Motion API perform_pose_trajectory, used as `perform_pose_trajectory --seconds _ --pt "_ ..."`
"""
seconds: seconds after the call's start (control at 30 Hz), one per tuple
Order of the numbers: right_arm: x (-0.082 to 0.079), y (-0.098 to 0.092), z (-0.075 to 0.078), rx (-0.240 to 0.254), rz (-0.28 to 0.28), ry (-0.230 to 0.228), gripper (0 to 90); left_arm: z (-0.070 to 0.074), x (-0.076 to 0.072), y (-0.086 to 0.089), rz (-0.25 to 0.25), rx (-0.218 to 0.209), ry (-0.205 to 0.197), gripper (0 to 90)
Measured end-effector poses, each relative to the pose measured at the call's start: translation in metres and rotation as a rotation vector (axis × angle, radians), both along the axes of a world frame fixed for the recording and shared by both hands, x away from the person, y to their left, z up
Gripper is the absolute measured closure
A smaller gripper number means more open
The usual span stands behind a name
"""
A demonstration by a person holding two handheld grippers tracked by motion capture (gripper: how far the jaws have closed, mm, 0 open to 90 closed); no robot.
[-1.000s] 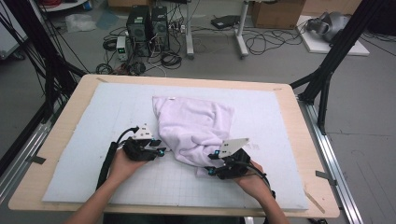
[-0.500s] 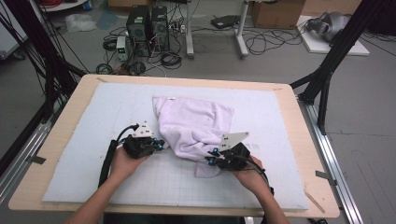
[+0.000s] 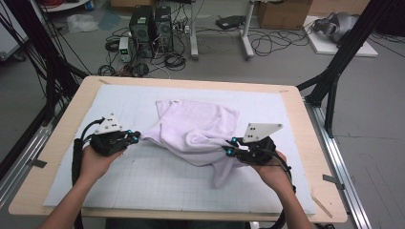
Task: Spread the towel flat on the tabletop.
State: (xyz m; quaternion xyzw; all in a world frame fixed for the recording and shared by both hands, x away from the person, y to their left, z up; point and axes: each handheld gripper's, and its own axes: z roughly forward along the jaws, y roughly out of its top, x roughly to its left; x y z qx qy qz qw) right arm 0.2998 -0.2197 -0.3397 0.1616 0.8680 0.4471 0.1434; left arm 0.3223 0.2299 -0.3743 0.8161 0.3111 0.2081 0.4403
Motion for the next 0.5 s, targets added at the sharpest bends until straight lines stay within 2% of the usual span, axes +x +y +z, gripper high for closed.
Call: perform_pose_trajectory --seconds 0.1,0.23,0.33,0.43,0.5 --pt "0.001 -0.006 -0.001 -0.008 -0.02 0.006 79.6 0.002 0.004 0.013 0.039 -0.012 -0.006 88.0" --pt "0.011 -0.012 -0.016 -0.033 -0.064 0.042 79.6 -0.007 0.017 0.02 0.081 -0.01 0.032 87.9" --pt "0.022 -0.015 -0.035 -0.036 -0.097 0.106 78.9 -0.016 0.021 0.016 0.075 -0.006 0.064 84.9" --pt "0.024 -0.017 -0.047 -0.038 -0.105 0.125 76.8 -0.018 0.018 0.012 0.048 -0.017 0.058 73.2" --pt "0.023 -0.02 -0.046 -0.028 -0.108 0.121 73.9 -0.016 0.014 0.01 0.03 -0.031 0.057 68.6"
